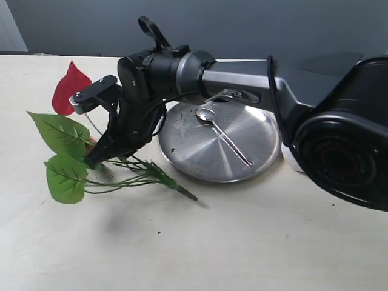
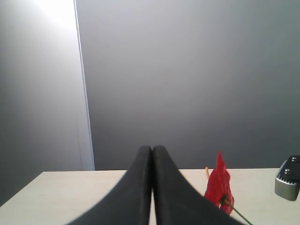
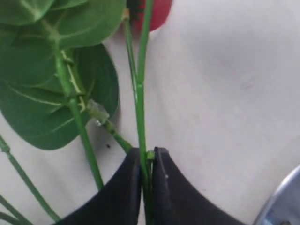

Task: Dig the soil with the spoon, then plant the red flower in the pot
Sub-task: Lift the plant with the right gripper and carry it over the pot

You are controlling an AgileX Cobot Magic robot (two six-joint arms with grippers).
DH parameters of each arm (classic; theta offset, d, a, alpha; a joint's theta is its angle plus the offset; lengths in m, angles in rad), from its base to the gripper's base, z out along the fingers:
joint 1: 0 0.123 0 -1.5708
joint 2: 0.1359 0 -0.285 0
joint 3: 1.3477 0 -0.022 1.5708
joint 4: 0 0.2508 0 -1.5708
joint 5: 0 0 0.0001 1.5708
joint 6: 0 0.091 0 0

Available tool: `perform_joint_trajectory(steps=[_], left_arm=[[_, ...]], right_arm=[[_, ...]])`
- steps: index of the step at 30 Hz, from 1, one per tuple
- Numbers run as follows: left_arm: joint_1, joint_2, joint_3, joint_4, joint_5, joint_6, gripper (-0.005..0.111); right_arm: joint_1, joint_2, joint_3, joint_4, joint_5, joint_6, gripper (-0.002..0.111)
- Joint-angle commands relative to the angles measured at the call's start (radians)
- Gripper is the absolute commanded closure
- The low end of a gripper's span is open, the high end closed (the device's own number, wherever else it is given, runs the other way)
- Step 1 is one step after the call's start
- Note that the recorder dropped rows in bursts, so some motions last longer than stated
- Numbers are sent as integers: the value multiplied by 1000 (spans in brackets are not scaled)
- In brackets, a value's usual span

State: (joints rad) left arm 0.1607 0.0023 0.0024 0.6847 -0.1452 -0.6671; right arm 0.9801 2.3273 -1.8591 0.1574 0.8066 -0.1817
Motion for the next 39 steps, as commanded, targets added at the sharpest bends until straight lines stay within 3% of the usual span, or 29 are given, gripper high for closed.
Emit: perform_joint_trajectory(steps=[1,7,12,21,32,36,39], left_arm=[[-5,-2,-2,-7,-5,-3,106],[-5,-2,-2,-7,-5,-3,106],[-5,-2,-2,-7,-5,-3,106],[-5,-2,-2,-7,-5,-3,106],[-5,-2,-2,-7,-5,-3,106],[-5,-2,-2,-7,-5,-3,106],[-5,-2,-2,-7,-5,-3,106]], right_arm=[[-2,-60,-5,92,-40,-1,108],[-2,-161,-1,94,-129,-1,108],[-2,-298,69,94,-326,-1,108],[-34,-646,521,10,-904,-1,108],[-309,-1019,1169,179,-1556,-5,108],[-446,-1055,1315,230,-1701,13,108],[-544,-1041,1390,220,-1764,163,109]])
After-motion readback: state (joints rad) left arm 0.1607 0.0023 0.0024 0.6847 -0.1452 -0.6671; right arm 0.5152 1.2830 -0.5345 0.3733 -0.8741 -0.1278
